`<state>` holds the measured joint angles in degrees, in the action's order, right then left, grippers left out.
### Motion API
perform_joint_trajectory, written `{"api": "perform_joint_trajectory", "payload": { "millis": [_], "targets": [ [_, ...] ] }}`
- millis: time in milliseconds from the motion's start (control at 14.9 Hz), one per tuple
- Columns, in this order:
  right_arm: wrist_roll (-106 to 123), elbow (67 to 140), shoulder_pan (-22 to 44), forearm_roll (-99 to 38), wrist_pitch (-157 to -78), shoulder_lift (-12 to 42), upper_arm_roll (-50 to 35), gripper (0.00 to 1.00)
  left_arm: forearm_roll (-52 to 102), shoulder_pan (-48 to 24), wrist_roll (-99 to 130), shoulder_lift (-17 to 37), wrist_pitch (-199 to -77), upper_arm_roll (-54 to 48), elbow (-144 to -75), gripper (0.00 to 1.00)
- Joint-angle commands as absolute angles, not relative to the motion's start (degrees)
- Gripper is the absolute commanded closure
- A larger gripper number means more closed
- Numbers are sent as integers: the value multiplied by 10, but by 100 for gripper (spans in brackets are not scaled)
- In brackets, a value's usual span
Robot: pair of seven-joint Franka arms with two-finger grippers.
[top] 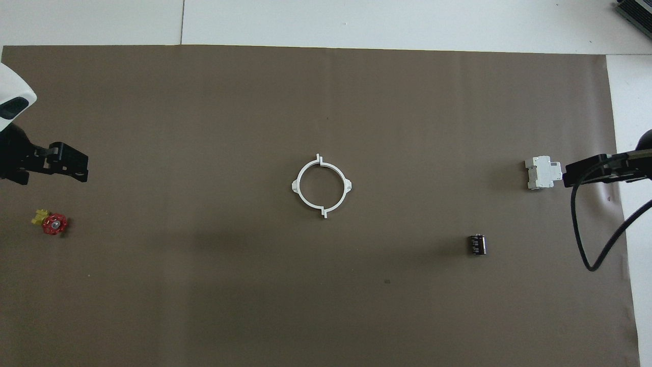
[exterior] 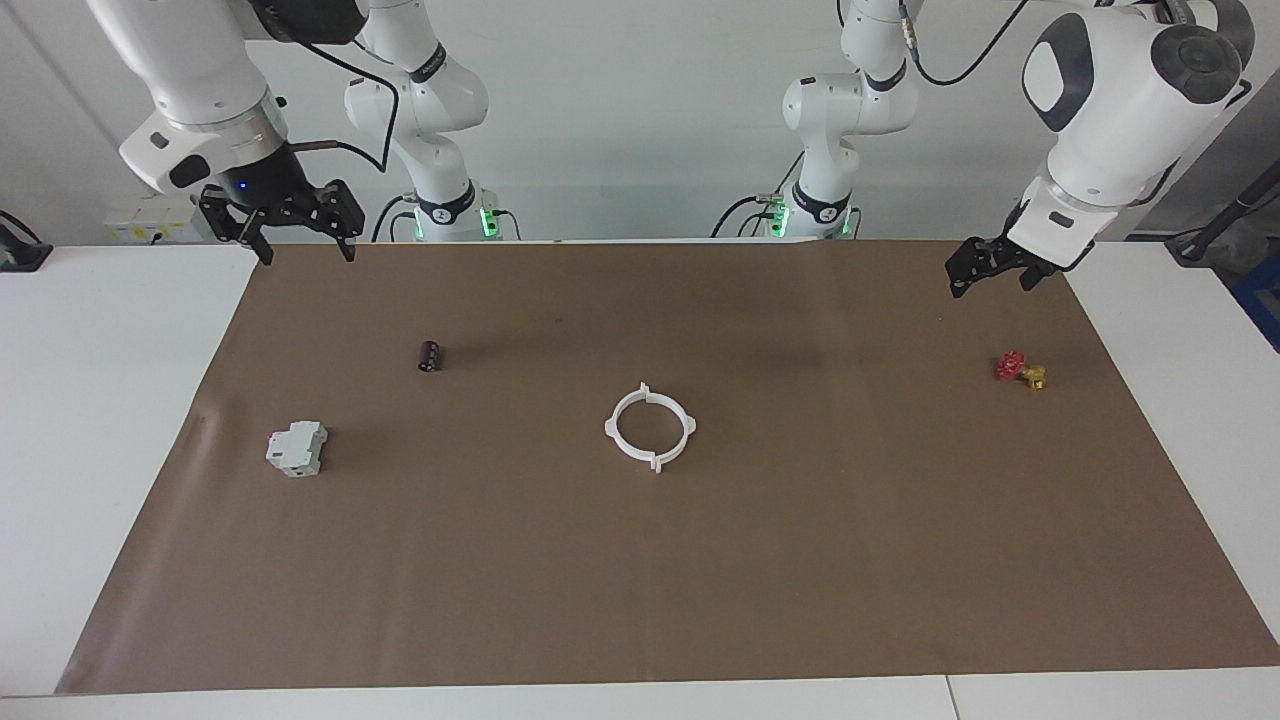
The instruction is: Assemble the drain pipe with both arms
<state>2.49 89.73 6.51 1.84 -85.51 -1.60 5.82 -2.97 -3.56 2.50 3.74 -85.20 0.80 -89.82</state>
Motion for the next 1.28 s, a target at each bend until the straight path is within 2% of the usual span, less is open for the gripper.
{"api": "perform_joint_trajectory", "payload": {
  "millis": [0,471,1211],
  "targets": [
    [40,902,55,9,-848,-24,54,0,-18,-42,28,41,-847,13,-880,0],
    [40,902,55,9,-848,-24,54,0,-8,-40,27,14,-852,14,-896,0],
    [40,902,55,9,-848,-24,54,0,-5,-40,28,14,-865,11,-897,0]
  ]
}}
